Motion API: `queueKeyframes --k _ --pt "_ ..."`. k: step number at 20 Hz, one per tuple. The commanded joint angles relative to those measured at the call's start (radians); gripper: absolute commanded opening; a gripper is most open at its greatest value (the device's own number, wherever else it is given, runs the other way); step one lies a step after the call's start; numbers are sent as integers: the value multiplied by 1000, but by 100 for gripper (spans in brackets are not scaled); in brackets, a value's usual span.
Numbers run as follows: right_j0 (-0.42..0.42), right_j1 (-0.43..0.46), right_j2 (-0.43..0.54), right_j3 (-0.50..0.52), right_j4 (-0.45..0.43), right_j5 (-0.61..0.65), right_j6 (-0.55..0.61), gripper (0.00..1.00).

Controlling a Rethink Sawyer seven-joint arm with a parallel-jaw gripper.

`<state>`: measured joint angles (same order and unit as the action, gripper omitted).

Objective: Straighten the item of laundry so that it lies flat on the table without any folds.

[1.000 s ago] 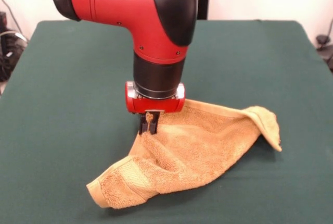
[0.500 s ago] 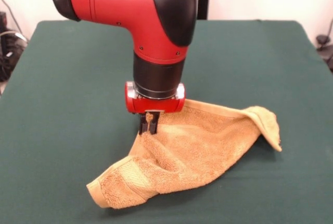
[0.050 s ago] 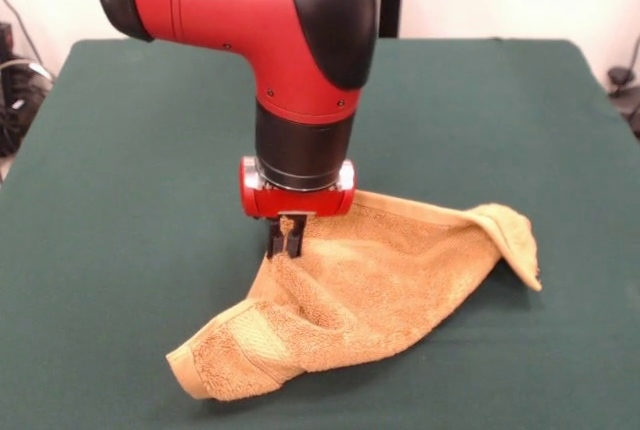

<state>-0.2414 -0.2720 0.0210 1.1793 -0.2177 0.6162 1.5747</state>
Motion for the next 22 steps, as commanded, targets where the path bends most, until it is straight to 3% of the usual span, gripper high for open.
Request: queueKeyframes --k 1,11,22 --pt "-89 123 79 111 -57 -17 -47 0" --pt "-239 71 110 280 -197 -171 -145 0" --pt "-299 67 135 274 -333 -185 -159 0"
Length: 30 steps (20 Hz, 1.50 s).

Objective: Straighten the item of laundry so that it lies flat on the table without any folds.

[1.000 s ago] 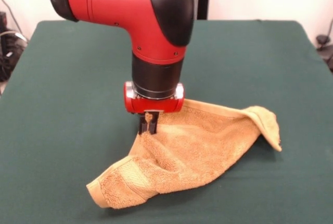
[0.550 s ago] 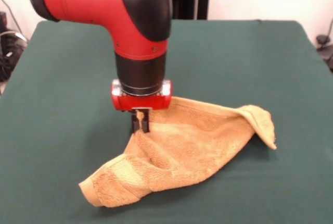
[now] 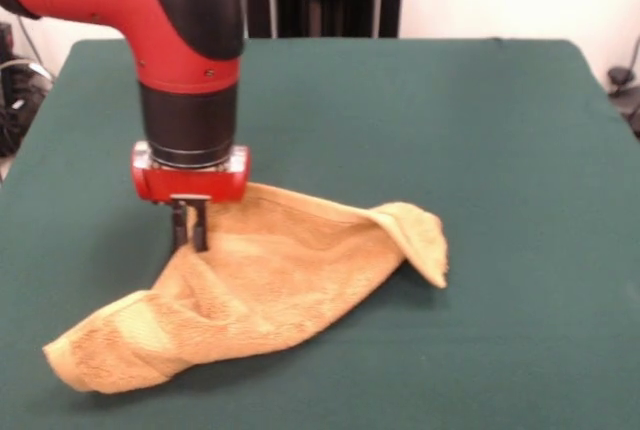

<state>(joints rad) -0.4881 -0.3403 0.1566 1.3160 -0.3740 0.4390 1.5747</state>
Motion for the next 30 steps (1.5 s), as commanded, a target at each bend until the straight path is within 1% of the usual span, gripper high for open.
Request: queueKeyframes --k 1,6,13,16,22,30 --pt "-54 135 1 135 -181 -5 -156 0" --pt "-60 138 17 133 -198 -4 -140 0" --pt "-10 144 -6 124 -202 -35 -41 0" --pt "-12 144 0 127 -202 -31 -40 0" --pt "-43 145 25 122 -210 -14 -93 0" --pt "-164 163 128 100 -237 58 -280 0"
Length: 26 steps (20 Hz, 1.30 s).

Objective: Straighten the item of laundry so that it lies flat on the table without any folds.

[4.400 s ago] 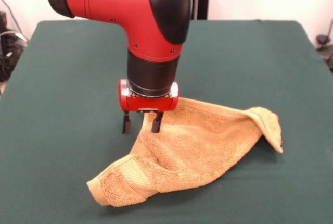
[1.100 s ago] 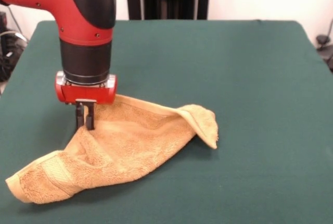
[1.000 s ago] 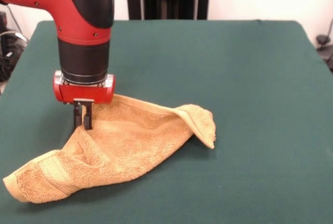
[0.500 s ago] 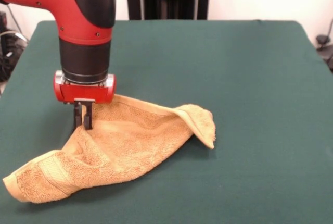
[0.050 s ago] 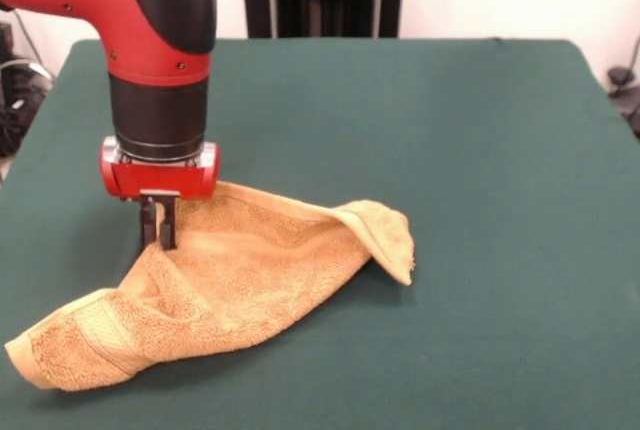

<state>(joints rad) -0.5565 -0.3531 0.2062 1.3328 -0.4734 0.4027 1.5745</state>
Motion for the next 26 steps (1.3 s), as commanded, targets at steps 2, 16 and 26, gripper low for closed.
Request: queueKeyframes --k 2,16,26 --pt "-113 178 93 75 -147 108 -301 0" --pt "-143 181 143 66 -195 154 -273 0" --pt "-113 149 103 113 -212 117 -177 0"
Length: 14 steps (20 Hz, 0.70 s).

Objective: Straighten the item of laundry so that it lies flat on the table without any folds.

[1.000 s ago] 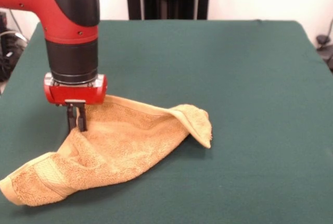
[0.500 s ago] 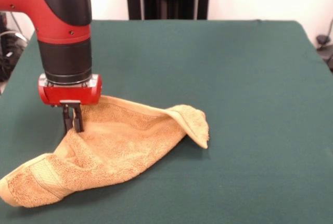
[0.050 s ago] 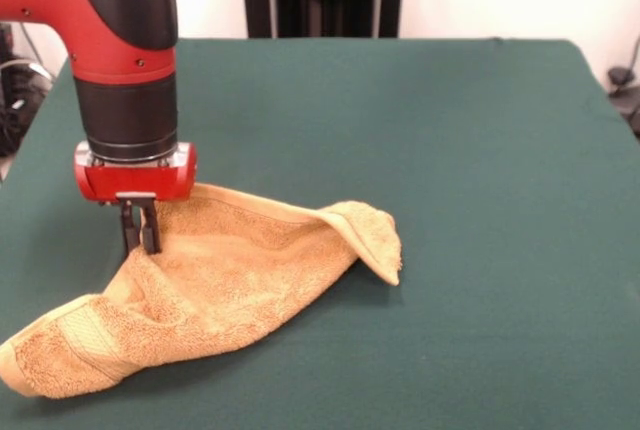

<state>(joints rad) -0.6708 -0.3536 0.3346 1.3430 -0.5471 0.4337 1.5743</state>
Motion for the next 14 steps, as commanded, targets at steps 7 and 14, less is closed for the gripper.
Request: queueKeyframes --k 7,14 --pt "-23 91 -66 216 -135 87 -126 0" --pt "21 77 -109 230 -174 28 -59 0"
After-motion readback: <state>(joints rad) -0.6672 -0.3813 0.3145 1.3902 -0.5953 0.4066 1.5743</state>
